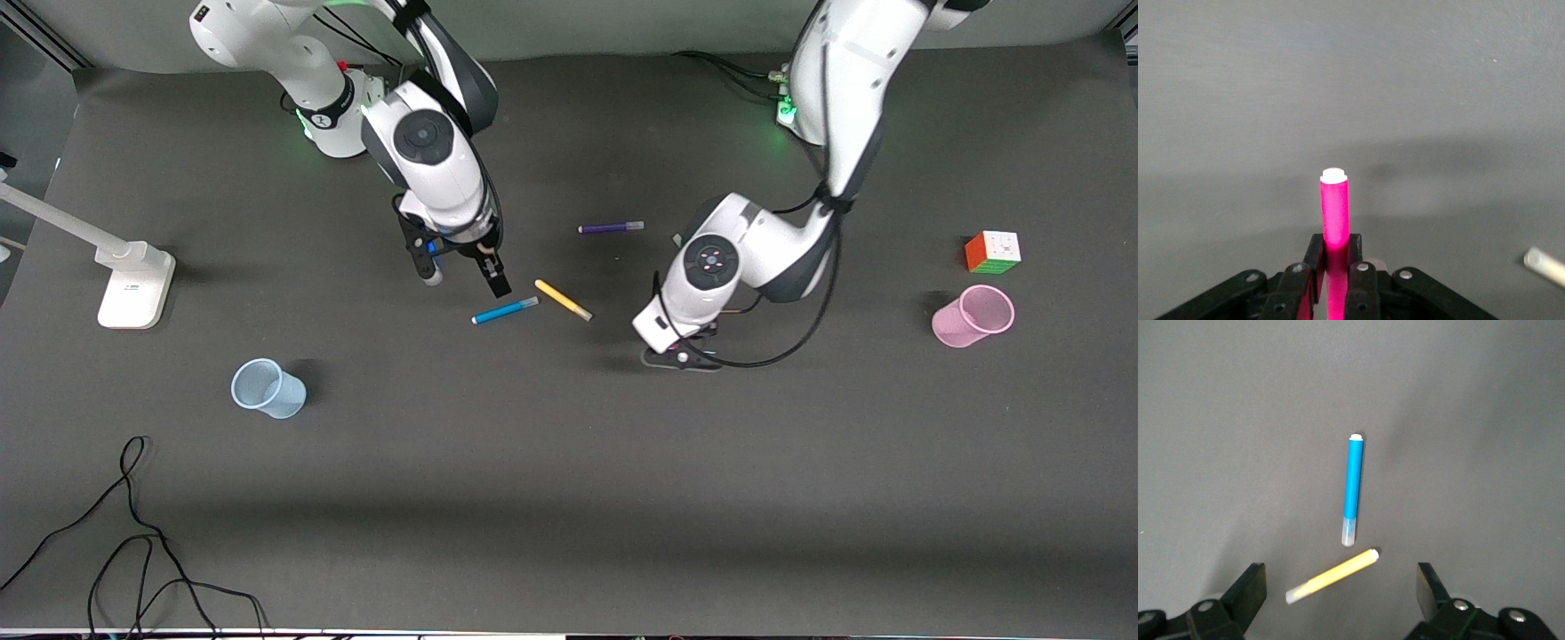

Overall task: Place pink and blue markers in matching cups
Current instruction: 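Grasp the pink marker with the left gripper while the right gripper grasps the blue marker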

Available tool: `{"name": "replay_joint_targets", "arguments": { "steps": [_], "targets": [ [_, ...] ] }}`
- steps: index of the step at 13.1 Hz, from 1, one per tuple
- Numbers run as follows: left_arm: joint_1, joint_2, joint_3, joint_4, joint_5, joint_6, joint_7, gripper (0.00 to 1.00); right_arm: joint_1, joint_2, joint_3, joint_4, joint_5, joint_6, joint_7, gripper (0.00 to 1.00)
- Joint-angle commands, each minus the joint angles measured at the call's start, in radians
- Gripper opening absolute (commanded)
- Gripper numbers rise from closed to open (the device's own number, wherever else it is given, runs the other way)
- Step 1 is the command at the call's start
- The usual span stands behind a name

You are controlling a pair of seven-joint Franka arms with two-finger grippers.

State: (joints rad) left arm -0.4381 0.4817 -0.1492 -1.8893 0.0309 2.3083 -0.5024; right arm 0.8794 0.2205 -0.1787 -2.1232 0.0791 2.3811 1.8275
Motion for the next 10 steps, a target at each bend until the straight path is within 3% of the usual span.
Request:
{"name": "replay_joint_targets", "arguments": {
  "steps": [1,4,8,10],
  "targets": [
    [0.039,-0.176,0.002,0.002,0.015,-0.268,0.059,0.0,0.016,0.107,-0.007,0.011,0.013,0.113,0.022,1.0],
    [0.113,-0.291,0.0,0.05,0.015,-0.536,0.175,0.0,0.018,0.186,-0.007,0.019,0.014,0.187,0.024,1.0],
    [0.231,-0.361,0.003,0.128,0.015,-0.729,0.422,0.0,0.023,0.273,0.004,0.043,0.021,0.234,0.033,1.0],
    [0.32,-0.386,0.003,0.151,0.018,-0.756,0.587,0.0,0.047,0.299,0.005,0.066,0.03,0.233,0.05,1.0]
  ]
}}
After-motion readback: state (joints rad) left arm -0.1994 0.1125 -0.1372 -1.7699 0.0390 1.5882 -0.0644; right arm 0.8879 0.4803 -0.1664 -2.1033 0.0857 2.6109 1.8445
